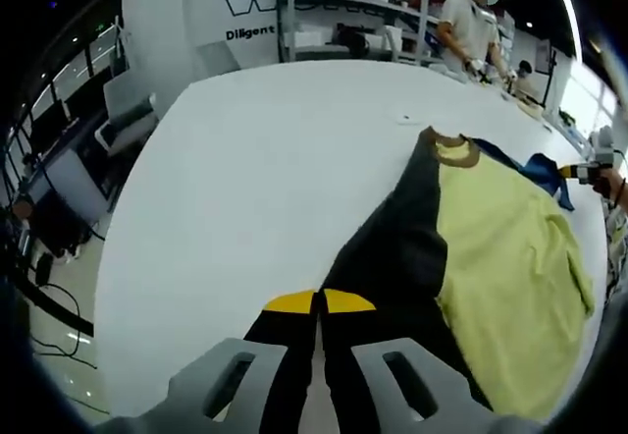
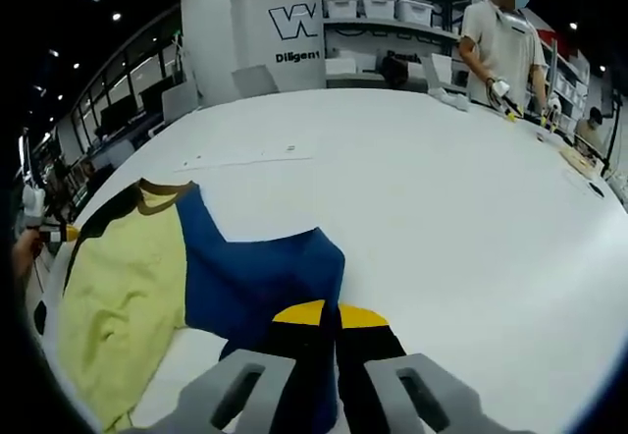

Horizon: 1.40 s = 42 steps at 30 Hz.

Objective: Fold the garment on the visible template until the final outline fits inside the template.

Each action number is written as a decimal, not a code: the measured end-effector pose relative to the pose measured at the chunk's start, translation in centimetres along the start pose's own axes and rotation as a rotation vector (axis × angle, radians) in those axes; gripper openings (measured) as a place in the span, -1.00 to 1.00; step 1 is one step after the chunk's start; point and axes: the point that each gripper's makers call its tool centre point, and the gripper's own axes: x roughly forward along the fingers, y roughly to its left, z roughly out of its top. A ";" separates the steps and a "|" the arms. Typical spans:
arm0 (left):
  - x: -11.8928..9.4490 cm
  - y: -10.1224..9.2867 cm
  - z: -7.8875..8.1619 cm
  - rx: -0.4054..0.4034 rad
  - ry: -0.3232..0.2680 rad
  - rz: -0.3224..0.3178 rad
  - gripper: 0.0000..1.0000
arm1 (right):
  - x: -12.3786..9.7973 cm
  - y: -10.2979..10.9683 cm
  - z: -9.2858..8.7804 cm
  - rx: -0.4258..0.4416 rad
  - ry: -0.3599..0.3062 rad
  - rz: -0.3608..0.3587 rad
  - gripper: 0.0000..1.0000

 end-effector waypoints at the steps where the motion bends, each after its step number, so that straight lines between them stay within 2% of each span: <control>1: -0.2 -0.1 -0.1 0.020 -0.003 0.006 -0.99 | 0.0 0.1 0.1 0.011 -0.007 0.006 -1.00; 5: -0.6 -0.1 -0.7 -0.006 -0.009 0.013 -0.94 | -0.3 0.3 0.7 0.089 -0.046 0.040 -1.00; 7: -1.1 -0.7 -0.2 -0.048 -0.065 -0.021 -0.87 | -0.7 0.5 1.1 0.103 -0.068 0.046 -1.00; 8: -1.4 -0.9 -0.2 -0.062 -0.069 -0.030 -0.83 | -0.9 0.5 1.2 0.105 -0.073 0.044 -0.96; 10: -1.9 -1.1 -0.5 -0.063 -0.064 -0.032 -0.75 | -1.2 0.7 1.7 0.110 -0.096 0.054 -0.80; 15: -2.7 -1.9 -1.5 -0.062 -0.050 -0.029 -0.29 | -1.8 1.7 1.8 0.130 -0.110 0.086 -0.35; 19: -3.4 -3.0 -2.3 -0.098 -0.049 -0.049 -0.15 | -2.4 3.5 1.1 0.071 -0.102 0.127 0.00; 25: -4.5 -4.6 -3.0 -0.104 -0.053 -0.070 -0.07 | -3.3 5.8 -0.2 -0.063 -0.092 0.176 0.30; 27: -4.9 -5.2 -3.4 -0.105 -0.053 -0.069 -0.03 | -3.6 6.5 -1.3 -0.099 -0.067 0.187 0.30; 31: -5.1 -5.7 -4.3 -0.106 -0.043 -0.077 -0.03 | -4.1 7.7 -2.1 -0.119 -0.071 0.225 0.30; 34: -5.1 -6.0 -5.1 -0.104 -0.034 -0.076 -0.02 | -4.3 7.9 -2.6 -0.159 -0.069 0.215 0.26; 39: -5.0 -6.8 -5.6 -0.137 -0.039 -0.099 -0.04 | -4.0 8.0 -3.5 -0.204 -0.053 0.201 -0.01; 42: -4.9 -7.2 -5.9 -0.124 -0.036 -0.101 -0.09 | -3.7 7.9 -4.1 -0.230 -0.030 0.185 -0.16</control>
